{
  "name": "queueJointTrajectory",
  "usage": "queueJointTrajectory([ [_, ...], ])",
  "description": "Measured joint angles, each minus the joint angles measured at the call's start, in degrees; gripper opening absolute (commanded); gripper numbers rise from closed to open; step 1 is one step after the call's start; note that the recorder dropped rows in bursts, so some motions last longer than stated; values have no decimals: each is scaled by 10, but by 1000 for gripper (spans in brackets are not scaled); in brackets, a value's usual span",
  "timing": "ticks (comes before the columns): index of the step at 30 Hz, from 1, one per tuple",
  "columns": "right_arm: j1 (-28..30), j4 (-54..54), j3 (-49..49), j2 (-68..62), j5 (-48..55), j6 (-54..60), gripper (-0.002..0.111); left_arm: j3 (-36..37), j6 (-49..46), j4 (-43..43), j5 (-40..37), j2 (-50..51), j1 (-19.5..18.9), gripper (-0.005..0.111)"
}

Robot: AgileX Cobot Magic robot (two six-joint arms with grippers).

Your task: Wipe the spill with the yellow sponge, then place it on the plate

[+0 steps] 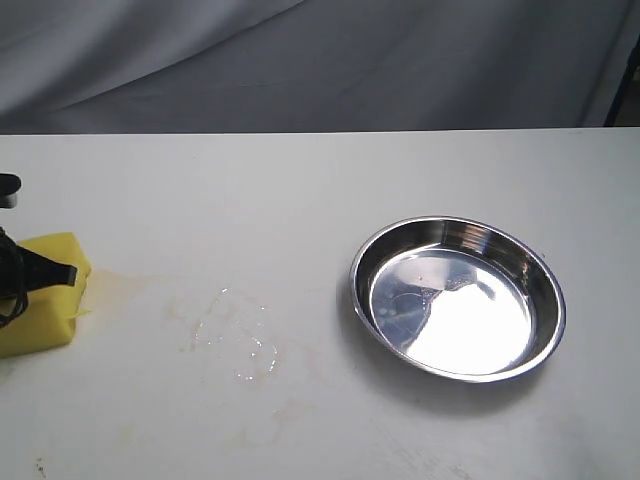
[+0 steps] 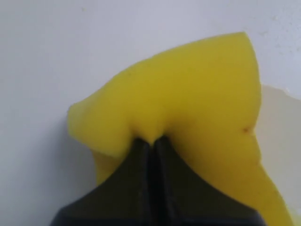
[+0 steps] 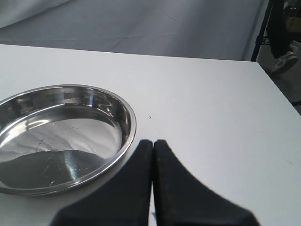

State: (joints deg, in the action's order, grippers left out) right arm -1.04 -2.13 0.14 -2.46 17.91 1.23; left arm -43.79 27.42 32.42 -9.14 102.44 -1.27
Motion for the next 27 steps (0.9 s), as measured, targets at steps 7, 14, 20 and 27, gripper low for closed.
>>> queueJointTrajectory([
  [7,0,0,0,0,0,0,0,-2,0,-30,21,18,10,0],
  [14,0,0,0,0,0,0,0,-2,-6,-32,37,20,94,0],
  [20,0,0,0,0,0,0,0,-2,-7,-35,47,23,162,0],
  [27,0,0,0,0,0,0,0,-2,-8,-34,48,23,212,0],
])
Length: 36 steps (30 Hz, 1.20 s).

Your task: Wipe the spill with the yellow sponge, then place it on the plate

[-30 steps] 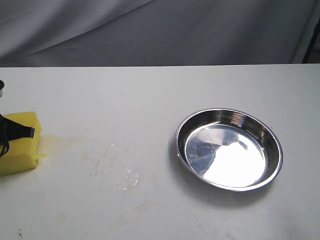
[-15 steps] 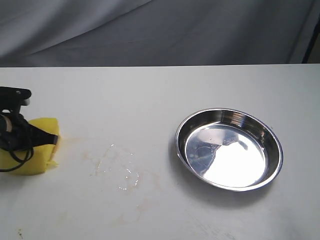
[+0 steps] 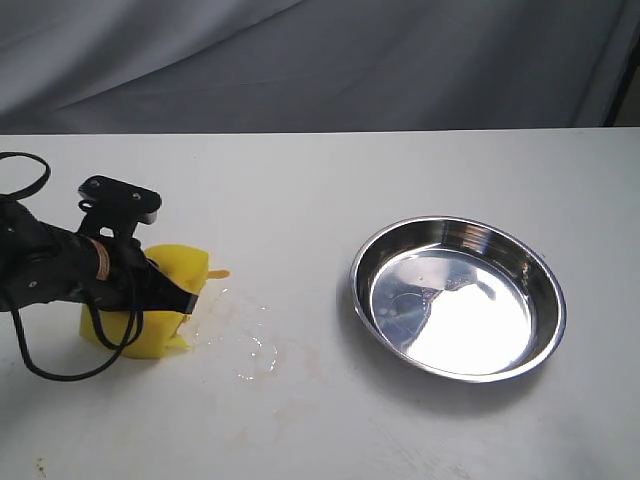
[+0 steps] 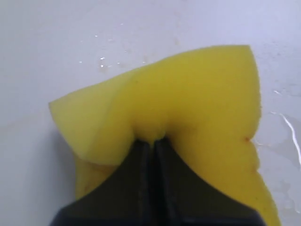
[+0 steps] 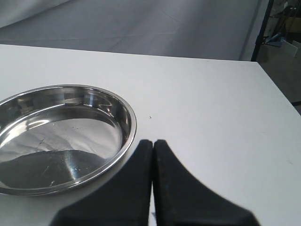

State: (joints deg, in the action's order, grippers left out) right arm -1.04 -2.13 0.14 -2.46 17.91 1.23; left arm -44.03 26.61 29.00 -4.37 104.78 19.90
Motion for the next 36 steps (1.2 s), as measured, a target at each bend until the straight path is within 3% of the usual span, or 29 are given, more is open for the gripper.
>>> queueJointTrajectory([
  [20,0,0,0,0,0,0,0,-1,-1,-32,22,-32,18,0],
  [36,0,0,0,0,0,0,0,-49,-1,-11,36,-80,18,0],
])
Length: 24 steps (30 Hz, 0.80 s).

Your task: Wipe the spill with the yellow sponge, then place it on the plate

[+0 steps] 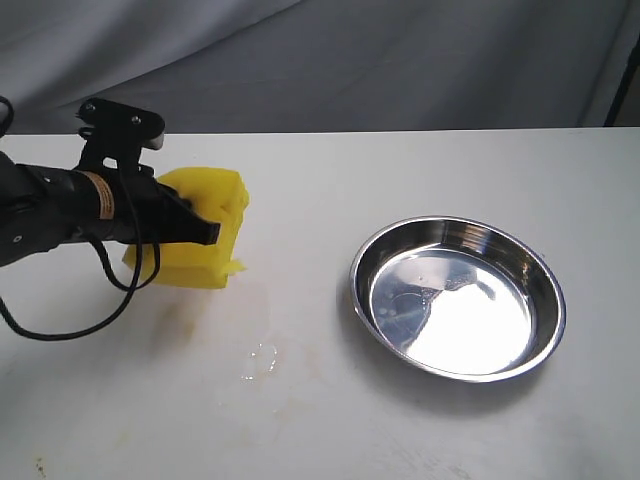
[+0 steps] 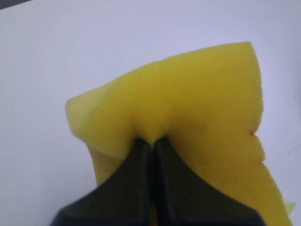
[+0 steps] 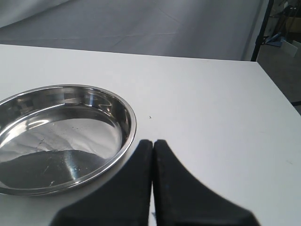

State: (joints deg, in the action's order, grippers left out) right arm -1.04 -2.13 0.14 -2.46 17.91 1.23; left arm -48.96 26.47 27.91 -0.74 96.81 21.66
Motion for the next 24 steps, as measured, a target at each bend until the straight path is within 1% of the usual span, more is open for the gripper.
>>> queueJointTrajectory([
  [5,0,0,0,0,0,0,0,-17,0,0,1,17,-3,0],
  [12,0,0,0,0,0,0,0,-18,0,0,-10,97,-3,0],
  [15,0,0,0,0,0,0,0,-22,0,0,0,124,-3,0],
  [24,0,0,0,0,0,0,0,-27,0,0,17,150,-3,0],
])
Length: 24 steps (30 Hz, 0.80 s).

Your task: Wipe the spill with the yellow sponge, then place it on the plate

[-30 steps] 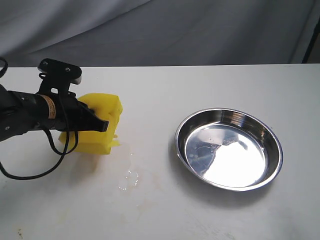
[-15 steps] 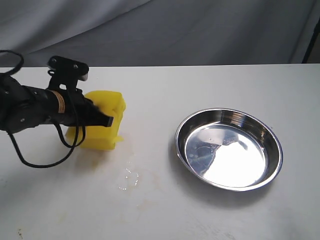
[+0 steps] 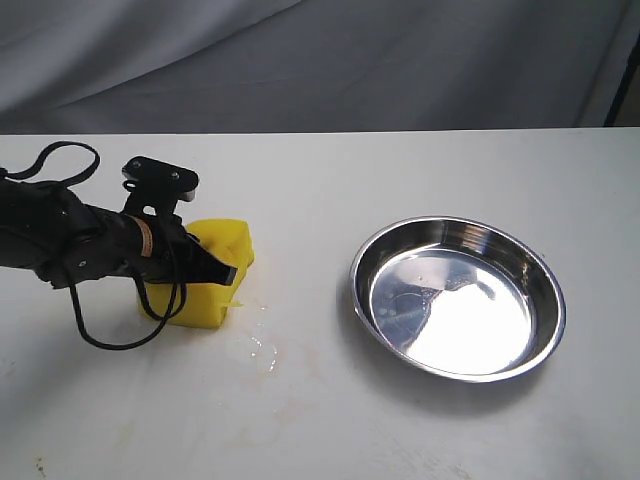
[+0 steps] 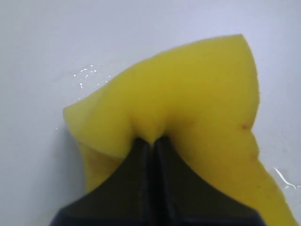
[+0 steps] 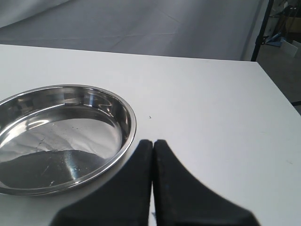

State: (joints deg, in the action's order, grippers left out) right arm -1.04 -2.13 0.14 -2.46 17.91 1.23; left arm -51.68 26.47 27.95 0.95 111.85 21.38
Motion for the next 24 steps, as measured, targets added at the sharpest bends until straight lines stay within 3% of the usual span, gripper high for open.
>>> queueJointTrajectory([
  [8,0,0,0,0,0,0,0,1,0,0,-9,-23,0,0],
  [24,0,0,0,0,0,0,0,8,0,0,-62,-189,0,0],
])
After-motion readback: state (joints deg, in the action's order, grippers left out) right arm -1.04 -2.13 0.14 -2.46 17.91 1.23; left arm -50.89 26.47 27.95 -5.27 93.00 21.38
